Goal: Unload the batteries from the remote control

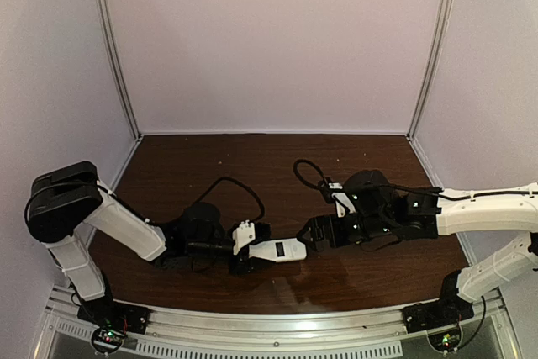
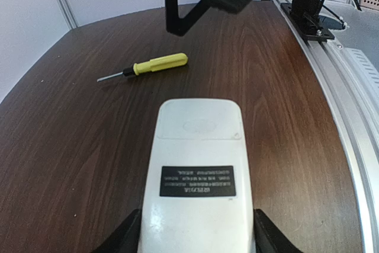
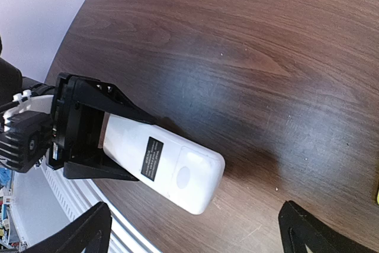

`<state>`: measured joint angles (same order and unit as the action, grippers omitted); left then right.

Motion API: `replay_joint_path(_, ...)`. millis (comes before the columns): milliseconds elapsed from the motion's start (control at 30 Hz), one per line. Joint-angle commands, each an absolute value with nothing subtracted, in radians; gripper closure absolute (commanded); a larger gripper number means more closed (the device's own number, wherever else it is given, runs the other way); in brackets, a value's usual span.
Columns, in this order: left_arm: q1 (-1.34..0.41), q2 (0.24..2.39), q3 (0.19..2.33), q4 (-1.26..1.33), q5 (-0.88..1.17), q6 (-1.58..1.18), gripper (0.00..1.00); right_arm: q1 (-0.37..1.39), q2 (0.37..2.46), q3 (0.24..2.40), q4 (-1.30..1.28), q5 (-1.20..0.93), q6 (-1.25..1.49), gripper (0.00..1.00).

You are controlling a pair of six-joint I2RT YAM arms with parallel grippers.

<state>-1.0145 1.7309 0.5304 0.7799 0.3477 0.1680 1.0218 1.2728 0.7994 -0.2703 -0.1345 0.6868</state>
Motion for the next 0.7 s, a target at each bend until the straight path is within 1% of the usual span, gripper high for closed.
replay_joint_path(0,-1.017,1.703,0.570,0.793,0.402,0.196,1.00,1.003,1.256,0.758,-0.249,-0.189,0.729,0.00)
replay_joint_path(267,-1.016,1.724,0.604,0.797,0.422,0.235,1.00,0.967,1.291,0.764,-0.274,-0.296,0.779,0.01)
replay_joint_path(467,-1.010,1.760,0.656,0.774,0.484,0.258,1.00,0.945,1.309,0.772,-0.279,-0.332,0.837,0.07)
replay_joint_path(667,-0.985,1.769,0.673,0.773,0.536,0.264,1.00,0.934,1.299,0.769,-0.286,-0.298,0.875,0.12)
